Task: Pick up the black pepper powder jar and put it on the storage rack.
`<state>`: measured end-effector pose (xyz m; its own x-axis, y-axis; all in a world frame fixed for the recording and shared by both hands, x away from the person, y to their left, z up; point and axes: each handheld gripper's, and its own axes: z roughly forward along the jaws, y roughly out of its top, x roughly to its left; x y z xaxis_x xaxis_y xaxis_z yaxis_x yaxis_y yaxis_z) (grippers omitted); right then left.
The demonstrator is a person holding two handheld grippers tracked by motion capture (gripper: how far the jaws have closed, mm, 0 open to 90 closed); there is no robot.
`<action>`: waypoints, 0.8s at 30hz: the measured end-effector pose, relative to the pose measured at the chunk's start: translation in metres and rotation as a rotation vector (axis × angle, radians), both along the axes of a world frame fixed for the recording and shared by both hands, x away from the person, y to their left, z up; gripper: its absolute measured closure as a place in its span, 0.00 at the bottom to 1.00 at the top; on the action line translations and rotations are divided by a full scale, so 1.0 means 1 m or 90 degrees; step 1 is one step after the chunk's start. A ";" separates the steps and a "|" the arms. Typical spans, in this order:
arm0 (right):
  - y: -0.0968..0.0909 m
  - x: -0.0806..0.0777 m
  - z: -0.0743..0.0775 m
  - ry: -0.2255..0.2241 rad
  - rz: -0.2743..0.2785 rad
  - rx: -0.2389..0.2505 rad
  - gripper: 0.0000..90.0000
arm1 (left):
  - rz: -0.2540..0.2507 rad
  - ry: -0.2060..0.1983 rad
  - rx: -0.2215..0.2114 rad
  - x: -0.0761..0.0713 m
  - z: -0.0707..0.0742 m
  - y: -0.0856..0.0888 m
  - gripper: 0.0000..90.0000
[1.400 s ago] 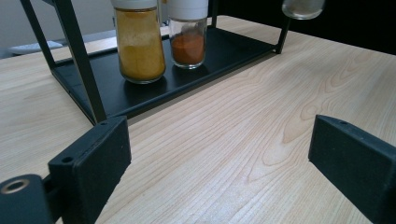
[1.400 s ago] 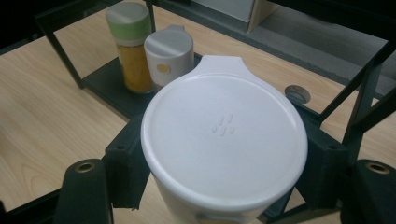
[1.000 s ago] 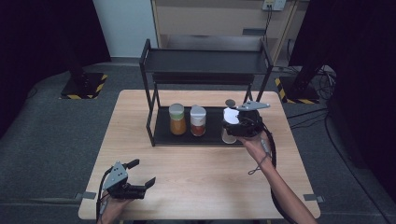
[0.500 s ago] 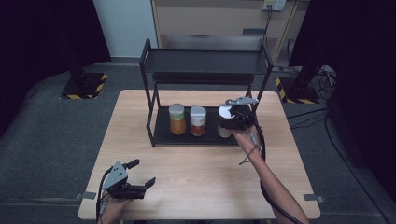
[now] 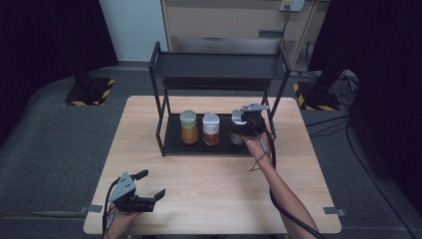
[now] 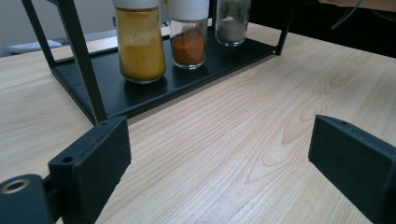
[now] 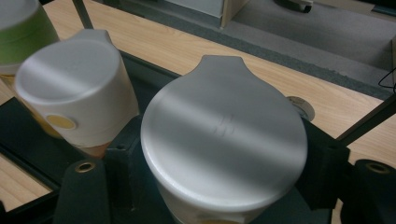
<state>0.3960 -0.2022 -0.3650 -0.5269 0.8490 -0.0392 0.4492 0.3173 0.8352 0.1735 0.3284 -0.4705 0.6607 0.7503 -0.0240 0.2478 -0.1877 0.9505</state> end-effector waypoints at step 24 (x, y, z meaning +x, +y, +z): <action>0.002 0.007 -0.015 0.009 -0.005 0.002 0.35 | -0.001 0.000 0.002 0.000 0.000 0.000 0.06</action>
